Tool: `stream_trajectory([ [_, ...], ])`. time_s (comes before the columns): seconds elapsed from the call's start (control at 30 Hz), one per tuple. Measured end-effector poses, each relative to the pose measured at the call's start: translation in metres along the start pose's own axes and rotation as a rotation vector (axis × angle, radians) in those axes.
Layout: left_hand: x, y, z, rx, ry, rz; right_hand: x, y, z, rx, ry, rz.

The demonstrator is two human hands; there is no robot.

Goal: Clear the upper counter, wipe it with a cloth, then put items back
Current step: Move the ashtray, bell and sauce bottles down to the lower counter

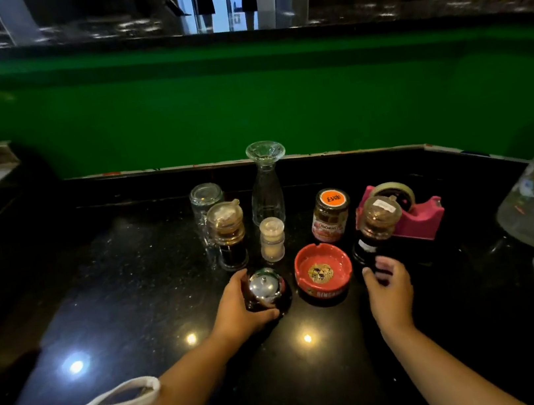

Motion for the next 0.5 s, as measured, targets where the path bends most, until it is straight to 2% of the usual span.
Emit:
stream_trajectory([
  [0.2, -0.047, -0.064, 0.019, -0.056, 0.02, 0.006, -0.087, 0.035, 0.033, 0.012, -0.19, 0.333],
  [0.33, -0.088, -0.136, 0.042, -0.038, 0.049, -0.127, -0.143, 0.091, 0.064, -0.025, -0.298, 0.599],
  [0.5, -0.139, -0.24, 0.073, -0.047, 0.063, -0.334, -0.225, 0.173, 0.11, 0.01, -0.391, 0.843],
])
Point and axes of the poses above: each hand's wrist, its own x-axis towards the middle knuckle, its own y-axis out of the palm, z = x × y, the point moved 3 cm from there along x, towards the middle knuckle, and after that the axes turned 5 degrees about -z, right-handed, at the moved point
